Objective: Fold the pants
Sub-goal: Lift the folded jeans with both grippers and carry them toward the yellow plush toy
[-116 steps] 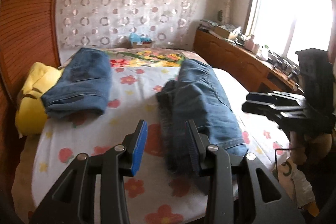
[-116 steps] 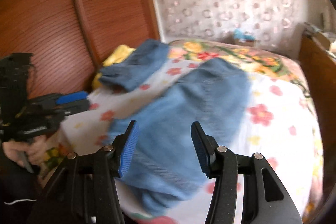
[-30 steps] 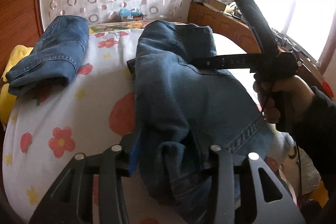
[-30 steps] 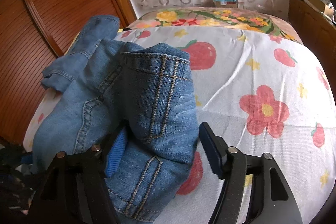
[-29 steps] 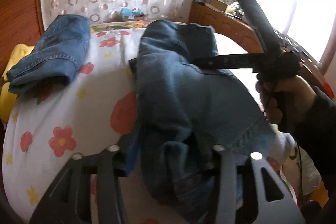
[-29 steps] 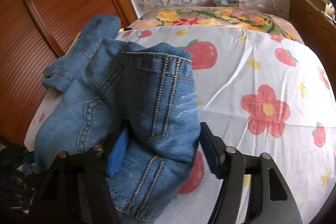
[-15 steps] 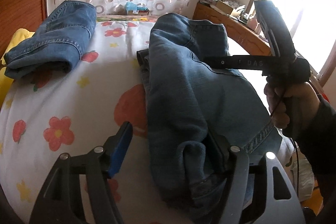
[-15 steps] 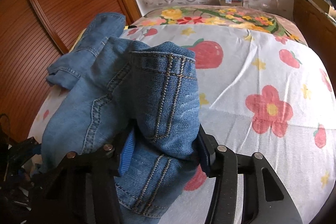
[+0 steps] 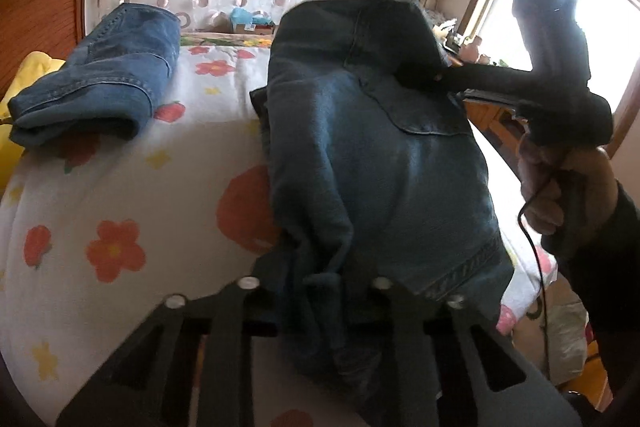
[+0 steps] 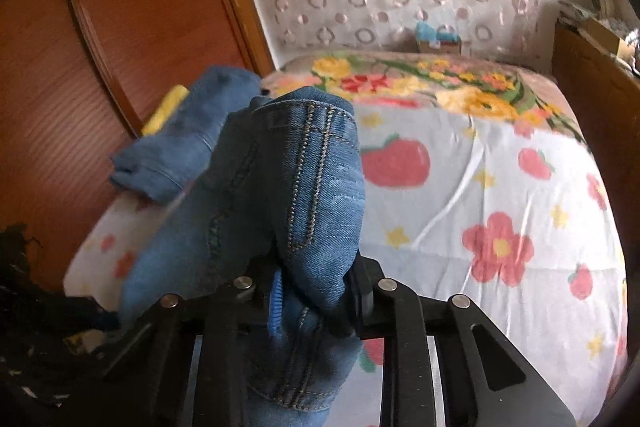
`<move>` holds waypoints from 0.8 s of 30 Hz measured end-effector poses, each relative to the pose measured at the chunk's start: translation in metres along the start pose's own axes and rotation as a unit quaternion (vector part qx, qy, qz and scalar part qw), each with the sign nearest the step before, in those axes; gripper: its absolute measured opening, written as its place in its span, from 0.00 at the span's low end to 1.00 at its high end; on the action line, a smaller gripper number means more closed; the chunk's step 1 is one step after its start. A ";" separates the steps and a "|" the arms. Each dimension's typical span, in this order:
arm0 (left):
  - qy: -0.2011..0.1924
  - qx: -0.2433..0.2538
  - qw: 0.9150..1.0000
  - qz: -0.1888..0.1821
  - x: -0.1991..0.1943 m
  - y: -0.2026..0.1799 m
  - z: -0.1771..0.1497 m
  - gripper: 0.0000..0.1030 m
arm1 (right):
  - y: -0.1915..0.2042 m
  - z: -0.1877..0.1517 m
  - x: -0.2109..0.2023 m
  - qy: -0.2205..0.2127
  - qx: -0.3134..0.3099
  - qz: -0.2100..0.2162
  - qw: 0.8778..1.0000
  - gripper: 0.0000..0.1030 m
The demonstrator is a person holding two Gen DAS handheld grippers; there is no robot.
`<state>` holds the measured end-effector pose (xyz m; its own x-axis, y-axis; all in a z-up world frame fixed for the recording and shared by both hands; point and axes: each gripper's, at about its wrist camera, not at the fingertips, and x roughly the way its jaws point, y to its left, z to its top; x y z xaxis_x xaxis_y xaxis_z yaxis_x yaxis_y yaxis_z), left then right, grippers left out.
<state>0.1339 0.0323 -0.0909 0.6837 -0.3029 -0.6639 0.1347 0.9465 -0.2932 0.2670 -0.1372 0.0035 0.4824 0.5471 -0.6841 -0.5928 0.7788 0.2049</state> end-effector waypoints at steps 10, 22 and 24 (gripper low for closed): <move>-0.058 0.000 0.998 -0.007 -0.033 0.002 0.025 0.06 | 0.063 0.048 -0.046 -0.040 -0.070 0.008 0.997 0.20; -0.116 -0.008 0.993 0.019 -0.076 0.043 0.078 0.05 | 0.112 0.129 -0.040 -0.060 -0.114 0.032 0.991 0.20; -0.125 -0.011 0.992 0.030 -0.084 0.056 0.089 0.05 | 0.121 0.142 -0.033 -0.059 -0.122 0.039 0.990 0.20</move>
<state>0.1481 0.1208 0.0094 0.8466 -0.2072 -0.4902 0.0756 0.9586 -0.2747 0.2708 -0.0175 0.1505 0.4919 0.6459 -0.5837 -0.7628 0.6429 0.0686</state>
